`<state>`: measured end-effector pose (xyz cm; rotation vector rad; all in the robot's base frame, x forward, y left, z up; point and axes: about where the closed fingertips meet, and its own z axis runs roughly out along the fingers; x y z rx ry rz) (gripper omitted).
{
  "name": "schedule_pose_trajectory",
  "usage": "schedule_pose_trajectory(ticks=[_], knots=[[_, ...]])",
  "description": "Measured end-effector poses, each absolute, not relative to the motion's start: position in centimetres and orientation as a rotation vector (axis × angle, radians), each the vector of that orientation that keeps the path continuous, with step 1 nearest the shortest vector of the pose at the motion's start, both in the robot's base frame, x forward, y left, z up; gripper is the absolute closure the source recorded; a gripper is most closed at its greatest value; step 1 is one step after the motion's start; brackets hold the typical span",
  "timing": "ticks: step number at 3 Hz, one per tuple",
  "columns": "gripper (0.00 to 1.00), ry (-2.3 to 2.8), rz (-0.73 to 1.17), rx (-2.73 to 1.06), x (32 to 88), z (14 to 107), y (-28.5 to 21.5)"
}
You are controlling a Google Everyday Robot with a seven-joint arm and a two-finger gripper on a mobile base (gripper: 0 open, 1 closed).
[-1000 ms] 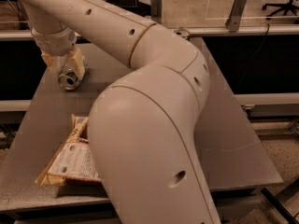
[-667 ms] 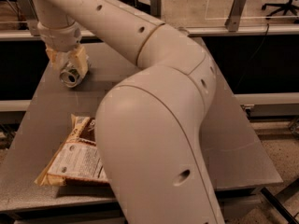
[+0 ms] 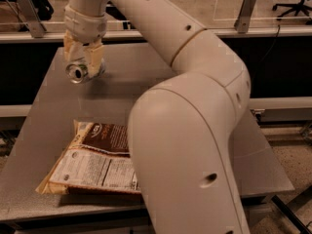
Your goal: Place 7up can upright
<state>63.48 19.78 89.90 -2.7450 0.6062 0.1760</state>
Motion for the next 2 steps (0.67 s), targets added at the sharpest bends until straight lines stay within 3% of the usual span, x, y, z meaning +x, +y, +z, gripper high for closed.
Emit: schedule_pose_trajectory(ticks=[2], knots=[[1.0, 0.92, 0.573, -2.356, 62.6, 94.7, 17.2]])
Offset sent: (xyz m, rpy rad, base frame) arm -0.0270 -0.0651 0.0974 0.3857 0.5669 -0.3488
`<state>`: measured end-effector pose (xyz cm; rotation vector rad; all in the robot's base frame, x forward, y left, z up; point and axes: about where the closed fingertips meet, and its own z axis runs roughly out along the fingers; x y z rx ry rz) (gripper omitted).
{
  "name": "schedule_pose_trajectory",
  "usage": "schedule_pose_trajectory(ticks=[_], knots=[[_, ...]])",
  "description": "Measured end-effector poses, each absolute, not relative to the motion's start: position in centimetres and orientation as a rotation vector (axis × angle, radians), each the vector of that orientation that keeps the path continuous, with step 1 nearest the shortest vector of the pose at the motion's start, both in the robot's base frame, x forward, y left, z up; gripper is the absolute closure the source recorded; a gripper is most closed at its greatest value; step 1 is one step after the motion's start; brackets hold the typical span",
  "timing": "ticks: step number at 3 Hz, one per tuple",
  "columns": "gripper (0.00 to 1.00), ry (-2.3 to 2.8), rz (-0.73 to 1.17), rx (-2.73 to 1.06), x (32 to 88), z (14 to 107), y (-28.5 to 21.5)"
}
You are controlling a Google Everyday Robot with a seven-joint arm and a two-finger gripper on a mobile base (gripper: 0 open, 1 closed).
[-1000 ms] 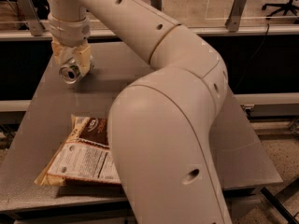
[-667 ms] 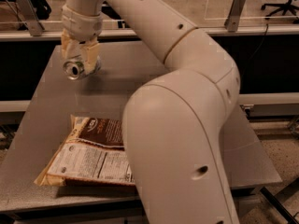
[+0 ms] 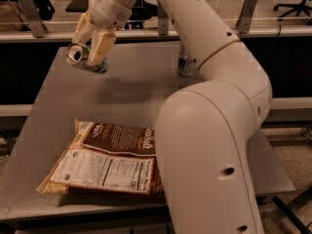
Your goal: Place 7up can upright
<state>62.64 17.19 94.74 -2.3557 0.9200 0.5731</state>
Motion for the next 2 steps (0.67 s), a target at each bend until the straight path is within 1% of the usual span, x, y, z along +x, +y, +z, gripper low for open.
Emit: schedule_pose_trajectory(ticks=[2], knots=[[1.0, 1.1, 0.89, -2.028, 61.1, 98.9, 16.9]])
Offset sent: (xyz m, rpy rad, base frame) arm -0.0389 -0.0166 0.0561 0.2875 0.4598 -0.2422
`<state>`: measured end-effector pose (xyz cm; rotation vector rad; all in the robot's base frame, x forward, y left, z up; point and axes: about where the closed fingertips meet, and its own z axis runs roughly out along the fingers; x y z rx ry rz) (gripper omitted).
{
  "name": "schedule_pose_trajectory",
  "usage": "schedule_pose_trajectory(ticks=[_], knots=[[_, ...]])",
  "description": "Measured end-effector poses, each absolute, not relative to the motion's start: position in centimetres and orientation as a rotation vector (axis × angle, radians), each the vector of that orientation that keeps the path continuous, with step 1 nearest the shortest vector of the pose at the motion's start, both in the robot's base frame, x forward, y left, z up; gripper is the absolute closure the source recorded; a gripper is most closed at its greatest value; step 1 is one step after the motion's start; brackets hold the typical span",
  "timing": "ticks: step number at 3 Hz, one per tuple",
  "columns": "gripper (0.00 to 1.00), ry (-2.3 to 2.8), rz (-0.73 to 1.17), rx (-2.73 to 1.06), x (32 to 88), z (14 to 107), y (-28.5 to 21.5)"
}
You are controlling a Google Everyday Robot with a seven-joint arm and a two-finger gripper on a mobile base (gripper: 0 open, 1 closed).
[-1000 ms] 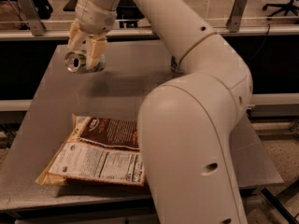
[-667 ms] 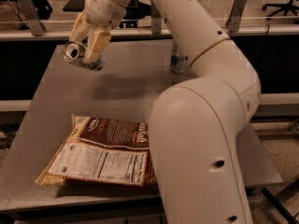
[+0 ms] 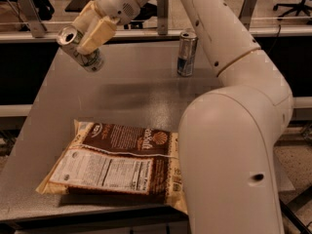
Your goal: Place 7up can upright
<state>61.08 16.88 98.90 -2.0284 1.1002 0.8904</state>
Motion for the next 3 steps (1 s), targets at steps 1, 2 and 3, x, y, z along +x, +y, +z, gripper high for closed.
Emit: schedule_pose_trajectory(ticks=[1, 2, 3], knots=[[1.0, 1.201, 0.984, -1.875, 60.57, 99.66, 16.67], [1.0, 1.311, 1.023, -1.718, 60.74, 99.36, 17.03], [1.0, 1.399, 1.048, -1.57, 61.26, 98.75, 17.49]])
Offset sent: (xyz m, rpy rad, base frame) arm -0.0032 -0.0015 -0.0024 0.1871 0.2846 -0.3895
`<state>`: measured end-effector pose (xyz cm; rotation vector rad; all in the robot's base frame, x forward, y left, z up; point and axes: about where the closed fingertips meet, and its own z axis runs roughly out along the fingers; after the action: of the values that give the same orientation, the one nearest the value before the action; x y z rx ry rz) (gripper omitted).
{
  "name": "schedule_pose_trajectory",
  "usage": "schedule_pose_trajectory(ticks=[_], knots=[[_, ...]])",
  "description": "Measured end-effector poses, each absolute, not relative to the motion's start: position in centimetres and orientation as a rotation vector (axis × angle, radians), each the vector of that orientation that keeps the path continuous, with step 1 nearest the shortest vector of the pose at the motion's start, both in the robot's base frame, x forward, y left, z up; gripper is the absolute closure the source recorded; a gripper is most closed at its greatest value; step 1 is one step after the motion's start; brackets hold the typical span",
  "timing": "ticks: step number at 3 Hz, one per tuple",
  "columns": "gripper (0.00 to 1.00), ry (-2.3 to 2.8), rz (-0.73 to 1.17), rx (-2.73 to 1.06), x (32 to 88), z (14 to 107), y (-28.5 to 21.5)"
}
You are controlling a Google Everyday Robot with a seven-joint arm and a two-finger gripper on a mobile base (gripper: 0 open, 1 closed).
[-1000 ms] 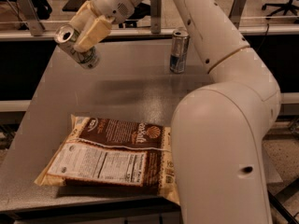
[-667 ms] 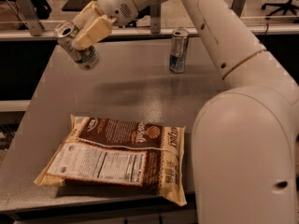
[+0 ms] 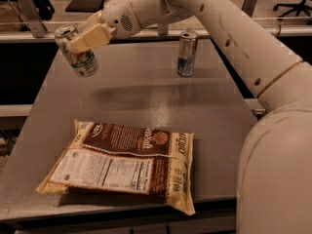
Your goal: Place 7up can upright
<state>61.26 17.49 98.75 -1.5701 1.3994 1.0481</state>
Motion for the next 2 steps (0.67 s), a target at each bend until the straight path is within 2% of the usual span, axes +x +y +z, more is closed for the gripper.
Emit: schedule_pose_trajectory(ticks=[2], knots=[[1.0, 1.431, 1.081, -1.352, 62.18, 97.76, 18.75]])
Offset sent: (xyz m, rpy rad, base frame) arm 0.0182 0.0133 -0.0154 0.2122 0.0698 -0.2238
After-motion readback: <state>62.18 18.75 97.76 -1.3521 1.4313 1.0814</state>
